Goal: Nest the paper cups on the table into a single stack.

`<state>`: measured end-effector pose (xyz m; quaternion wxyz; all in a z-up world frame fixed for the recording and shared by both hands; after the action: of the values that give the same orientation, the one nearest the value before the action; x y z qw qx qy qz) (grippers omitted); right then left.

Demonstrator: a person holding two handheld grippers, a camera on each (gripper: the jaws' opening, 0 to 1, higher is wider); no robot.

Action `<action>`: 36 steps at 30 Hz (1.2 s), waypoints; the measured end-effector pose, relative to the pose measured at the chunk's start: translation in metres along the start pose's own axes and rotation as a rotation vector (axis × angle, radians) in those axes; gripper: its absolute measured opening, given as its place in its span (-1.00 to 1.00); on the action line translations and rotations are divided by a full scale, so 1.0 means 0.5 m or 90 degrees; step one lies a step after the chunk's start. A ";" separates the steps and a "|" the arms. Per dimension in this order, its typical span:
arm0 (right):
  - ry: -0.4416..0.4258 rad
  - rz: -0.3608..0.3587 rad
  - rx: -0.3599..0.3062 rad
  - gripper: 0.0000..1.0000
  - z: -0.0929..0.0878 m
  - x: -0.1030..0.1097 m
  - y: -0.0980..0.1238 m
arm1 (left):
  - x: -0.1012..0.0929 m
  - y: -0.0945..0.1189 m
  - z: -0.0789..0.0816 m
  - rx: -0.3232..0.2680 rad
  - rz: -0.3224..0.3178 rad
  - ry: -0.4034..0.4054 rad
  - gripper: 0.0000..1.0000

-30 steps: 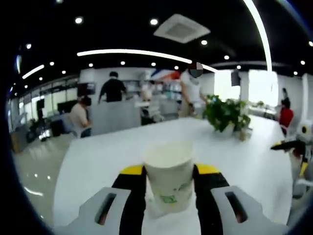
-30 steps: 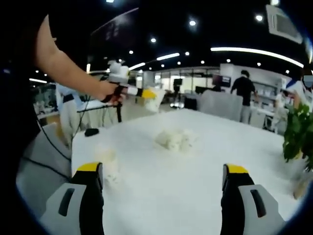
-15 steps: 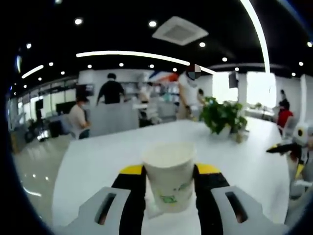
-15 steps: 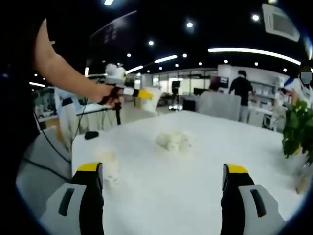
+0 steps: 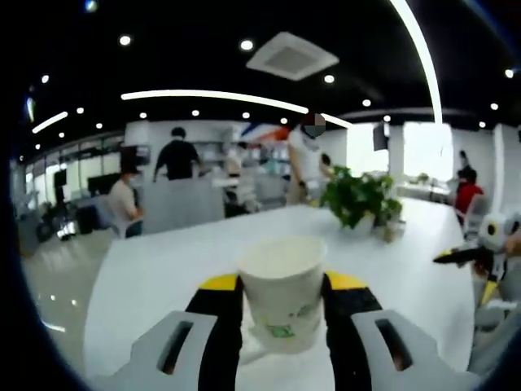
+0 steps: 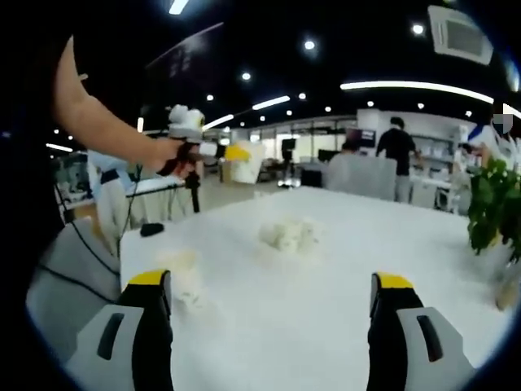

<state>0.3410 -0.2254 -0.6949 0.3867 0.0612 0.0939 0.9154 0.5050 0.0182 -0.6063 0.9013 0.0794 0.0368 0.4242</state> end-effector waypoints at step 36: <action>0.003 -0.020 -0.005 0.99 0.009 0.026 0.012 | -0.113 0.064 0.035 -0.039 -0.066 -0.020 -0.25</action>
<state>0.3286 -0.2195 -0.6886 0.4011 0.0562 0.0922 0.9097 0.4469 -0.0073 -0.5837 0.9246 0.0567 0.0135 0.3763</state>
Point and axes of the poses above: the point that each gripper's makers call its tool centre point, and the gripper's own axes: y roughly backward along the fingers, x roughly to its left, z roughly out of its top, the point moved 2 cm from there along y, roughly backward along the fingers, and after that the axes turned 1 degree about -y, right-handed, at the moved point
